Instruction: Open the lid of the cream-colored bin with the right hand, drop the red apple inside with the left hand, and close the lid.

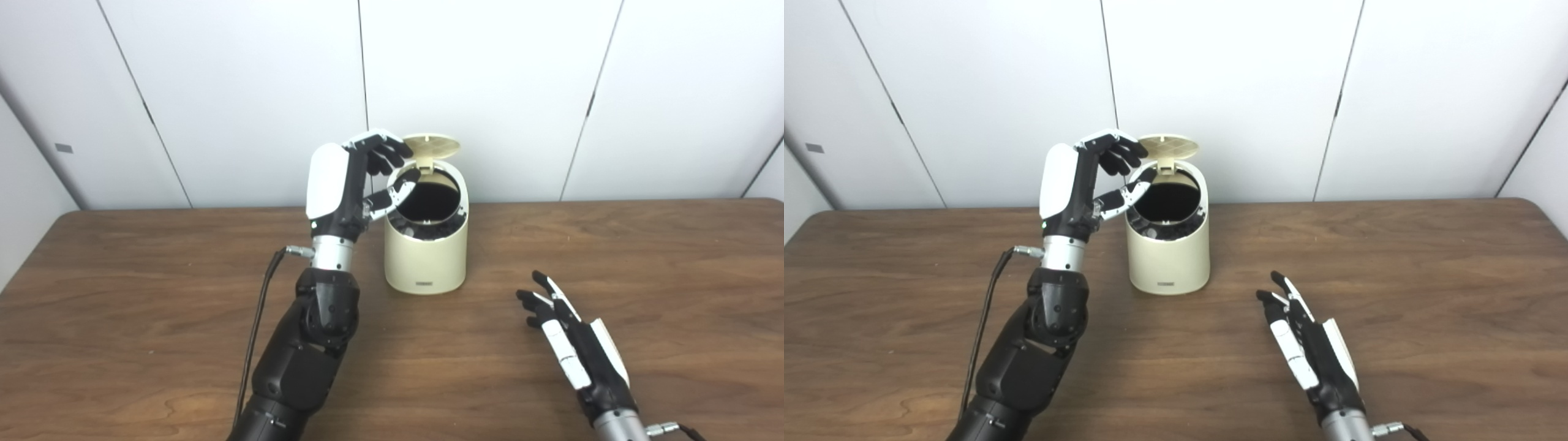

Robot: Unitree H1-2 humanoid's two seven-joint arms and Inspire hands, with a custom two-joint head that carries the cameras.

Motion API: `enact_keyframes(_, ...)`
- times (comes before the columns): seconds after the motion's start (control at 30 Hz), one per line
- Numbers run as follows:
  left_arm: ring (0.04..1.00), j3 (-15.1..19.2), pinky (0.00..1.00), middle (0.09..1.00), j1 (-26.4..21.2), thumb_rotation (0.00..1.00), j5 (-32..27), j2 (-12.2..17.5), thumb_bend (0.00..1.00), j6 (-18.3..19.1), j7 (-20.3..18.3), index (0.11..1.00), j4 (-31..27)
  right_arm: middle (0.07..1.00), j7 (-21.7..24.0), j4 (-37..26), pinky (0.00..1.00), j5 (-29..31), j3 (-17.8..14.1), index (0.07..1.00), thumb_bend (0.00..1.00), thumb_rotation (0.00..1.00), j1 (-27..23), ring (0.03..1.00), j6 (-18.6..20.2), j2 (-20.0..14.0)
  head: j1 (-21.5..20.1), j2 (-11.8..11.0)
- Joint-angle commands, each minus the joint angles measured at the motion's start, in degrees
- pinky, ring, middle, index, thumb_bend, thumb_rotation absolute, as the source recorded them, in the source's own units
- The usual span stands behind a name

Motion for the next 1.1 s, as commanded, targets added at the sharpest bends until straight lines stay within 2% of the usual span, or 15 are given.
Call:
enact_keyframes(0.0, 0.421, 0.5, 0.41, 0.506, -1.2, 0.0, -0.6, -0.2, 0.5, 0.1, -1.0, 0.515, -4.0, 0.848, 0.3, -0.8, 0.88, 0.0, -0.1, 0.958, 0.54, 1.0, -1.2, 0.865, -0.3, -0.6, 0.2, 0.1)
enact_keyframes(0.17, 0.429, 0.7, 0.41, 0.527, 0.6, 0.0, 0.7, 0.9, 0.5, 0.7, -3.3, 0.514, -8.7, 0.854, 0.5, -0.8, 0.87, 0.9, -0.6, 0.959, 0.55, 1.0, -1.2, 0.869, 0.2, -0.5, 0.5, 0.1)
enact_keyframes(0.27, 0.433, 1.0, 0.41, 0.539, 2.2, 0.0, 0.8, 1.9, 0.5, 0.9, -4.7, 0.51, -11.2, 0.857, 0.3, -1.1, 0.89, 2.0, -1.1, 0.951, 0.55, 1.0, -1.4, 0.877, 0.2, -0.1, 0.2, 0.3)
enact_keyframes(0.3, 0.433, 1.1, 0.41, 0.543, 3.0, 0.0, 0.5, 2.3, 0.5, 1.3, -5.5, 0.508, -12.1, 0.86, 0.2, -1.1, 0.87, 2.7, -1.4, 0.95, 0.55, 1.0, -1.6, 0.872, 0.1, 0.0, 0.1, 0.4)
enact_keyframes(0.43, 0.434, 2.5, 0.41, 0.538, 7.7, 0.0, -0.7, 3.6, 0.5, 4.3, -8.9, 0.508, -16.1, 0.876, -0.4, -0.7, 0.81, 3.4, -2.4, 0.942, 0.52, 1.0, -3.8, 0.874, -0.6, -0.1, -0.1, 0.5)
enact_keyframes(0.47, 0.47, 3.0, 0.4, 0.519, 8.9, 0.0, -1.1, 3.9, 0.51, 4.7, -9.5, 0.497, -16.8, 0.88, -0.5, -0.4, 0.82, 3.4, -2.7, 0.935, 0.52, 1.0, -4.7, 0.884, -0.8, -0.2, 0.0, 0.5)
enact_keyframes(0.57, 0.499, 5.1, 0.39, 0.512, 12.7, 0.0, -3.5, 4.1, 0.52, 7.4, -11.5, 0.488, -19.2, 0.896, -0.9, 0.0, 0.85, 2.1, -3.3, 0.92, 0.55, 1.0, -7.7, 0.914, -1.0, -0.8, -0.1, 0.5)
enact_keyframes(0.63, 0.535, 6.6, 0.42, 0.606, 15.6, 0.05, -6.3, 4.2, 0.51, 9.3, -13.1, 0.494, -21.0, 0.915, -1.4, 0.5, 0.88, 1.2, -3.6, 0.913, 0.57, 1.0, -10.0, 0.931, -1.4, -1.2, -0.2, 0.6)
enact_keyframes(0.73, 0.597, 7.8, 0.5, 0.65, 19.3, 0.08, -9.3, 5.1, 0.5, 11.2, -15.9, 0.497, -23.2, 0.945, -1.6, 2.1, 0.9, 1.4, -4.0, 0.914, 0.6, 1.0, -13.6, 0.943, -2.9, -2.0, -0.5, 0.6)
enact_keyframes(0.77, 0.633, 8.0, 0.54, 0.685, 20.5, 0.28, -10.6, 5.6, 0.51, 12.2, -17.5, 0.635, -24.0, 0.95, -1.6, 2.6, 0.91, 1.6, -4.1, 0.915, 0.6, 1.0, -15.0, 0.948, -2.9, -2.2, -0.7, 0.7)
enact_keyframes(0.87, 0.768, 8.0, 0.68, 0.816, 23.6, 0.65, -13.2, 6.7, 0.52, 15.5, -21.7, 0.819, -26.1, 0.95, -1.7, 3.8, 0.9, 0.8, -4.0, 0.913, 0.62, 1.0, -19.0, 0.943, -2.4, -2.7, -1.0, 0.7)
enact_keyframes(0.97, 0.903, 8.2, 0.84, 0.929, 26.3, 0.84, -14.8, 6.6, 0.54, 17.3, -23.0, 0.918, -26.9, 0.943, -1.7, 4.4, 0.91, -1.2, -3.4, 0.914, 0.64, 1.0, -23.1, 0.944, -0.6, -2.9, -1.2, 0.6)
enact_keyframes(1.07, 0.955, 8.6, 0.89, 0.973, 28.2, 0.91, -17.4, 5.6, 0.57, 17.6, -23.2, 0.977, -26.6, 0.922, -1.2, 4.6, 0.9, -3.1, -2.4, 0.895, 0.61, 1.0, -27.8, 0.906, 1.8, -2.9, -1.5, 0.5)
